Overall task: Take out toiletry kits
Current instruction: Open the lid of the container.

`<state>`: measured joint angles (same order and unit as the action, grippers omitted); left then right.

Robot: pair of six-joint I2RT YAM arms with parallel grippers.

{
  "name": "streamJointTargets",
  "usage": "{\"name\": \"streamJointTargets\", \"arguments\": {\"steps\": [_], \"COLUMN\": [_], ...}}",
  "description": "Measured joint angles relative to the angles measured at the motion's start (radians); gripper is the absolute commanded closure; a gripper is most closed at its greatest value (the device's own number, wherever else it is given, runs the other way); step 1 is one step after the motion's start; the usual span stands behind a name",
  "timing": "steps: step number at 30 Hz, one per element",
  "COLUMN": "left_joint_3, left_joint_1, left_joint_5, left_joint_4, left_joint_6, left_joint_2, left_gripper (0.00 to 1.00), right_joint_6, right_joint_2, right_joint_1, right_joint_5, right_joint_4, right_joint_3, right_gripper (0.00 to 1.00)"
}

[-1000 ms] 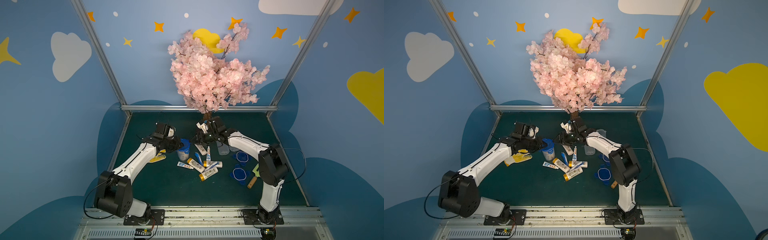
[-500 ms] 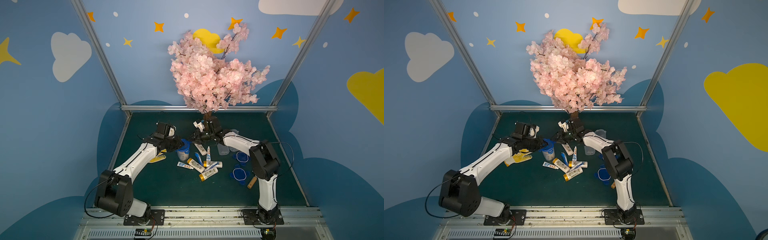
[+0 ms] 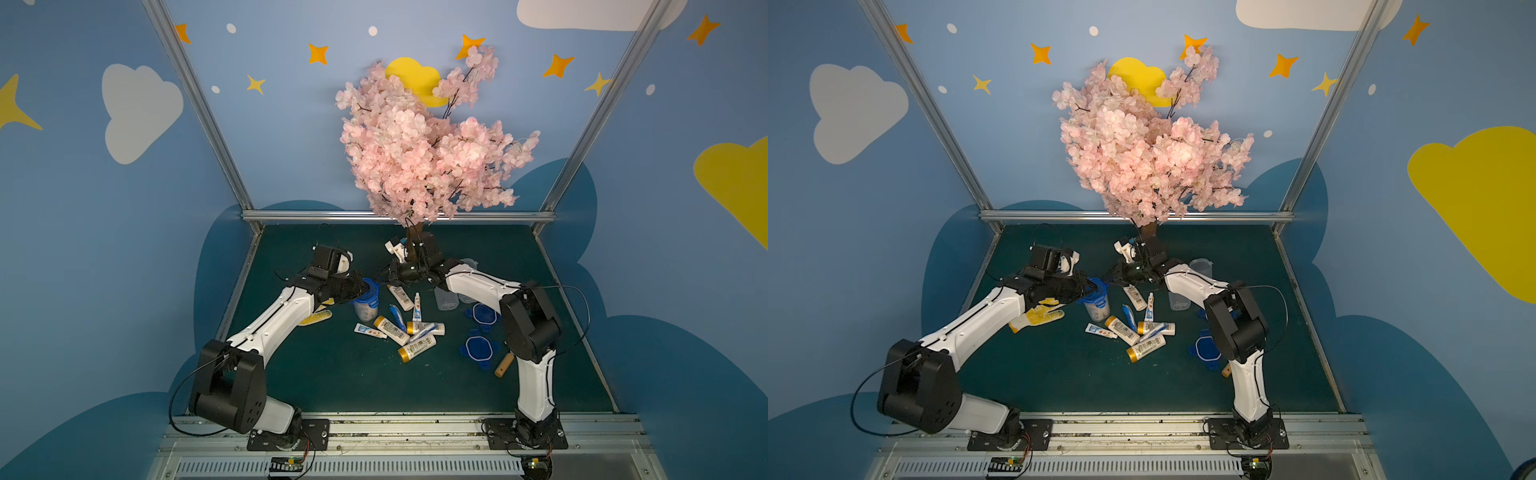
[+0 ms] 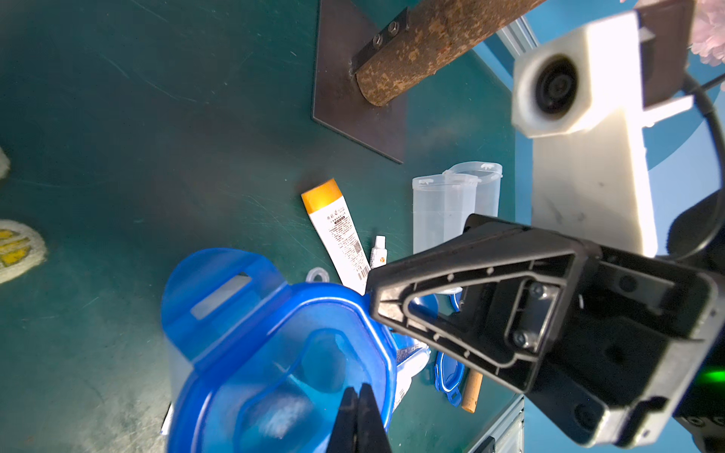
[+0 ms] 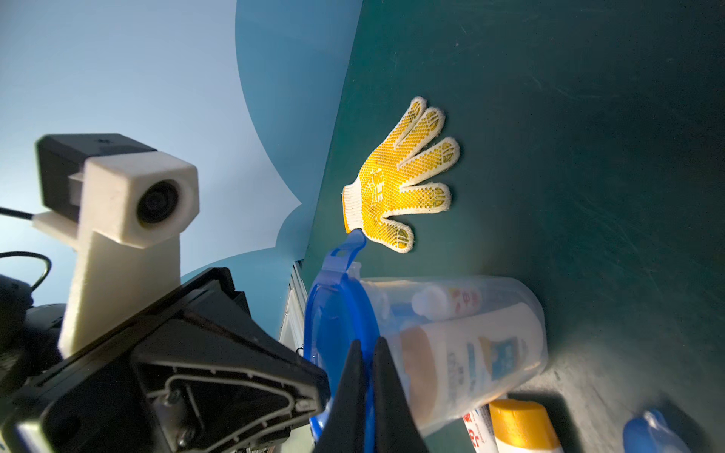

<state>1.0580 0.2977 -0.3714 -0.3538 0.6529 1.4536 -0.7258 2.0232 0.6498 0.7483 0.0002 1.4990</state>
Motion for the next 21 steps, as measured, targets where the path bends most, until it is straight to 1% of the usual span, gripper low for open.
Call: {"name": "streamJointTargets", "arguments": {"steps": [1,6,8,11,13,16,18,20,21], "left_joint_3": [0.000,0.000,0.002,0.008,0.008,0.008,0.007,0.000,-0.008], "left_joint_1": [0.000,0.001,0.001,0.001,0.001,0.000,-0.005,-0.014,-0.019], "left_joint_5": [0.001,0.022,0.037,0.060,0.085,0.140,0.182,0.228,0.251], "left_joint_4": [-0.005,-0.046,-0.062,-0.081,-0.096,-0.117,-0.132,-0.137,-0.137], "left_joint_6": [0.003,0.007,0.007,0.004,0.005,0.002,0.000,0.002,0.003], "left_joint_2": [-0.006,-0.077,-0.114,-0.171,-0.213,-0.270,-0.308,-0.349,-0.372], "left_gripper": [0.85,0.78,0.71,0.54,0.41,0.28,0.19,0.09,0.00], "right_joint_6": [0.006,0.040,0.051,0.061,0.071,0.099,0.148,0.217,0.250], "right_joint_2": [-0.005,-0.042,-0.045,-0.045,-0.048,-0.071,-0.106,-0.174,-0.222], "right_joint_1": [0.000,0.001,0.004,0.016,0.031,0.058,0.081,0.108,0.122], "right_joint_5": [-0.006,-0.009,-0.001,0.020,0.037,0.047,0.024,-0.040,-0.083], "right_joint_4": [-0.008,-0.048,-0.058,-0.068,-0.072,-0.103,-0.175,-0.269,-0.317], "right_joint_3": [0.000,0.013,0.036,0.073,0.089,0.089,0.087,0.062,0.037], "right_gripper": [1.00,1.00,1.00,1.00,1.00,1.00,1.00,1.00,1.00]}}
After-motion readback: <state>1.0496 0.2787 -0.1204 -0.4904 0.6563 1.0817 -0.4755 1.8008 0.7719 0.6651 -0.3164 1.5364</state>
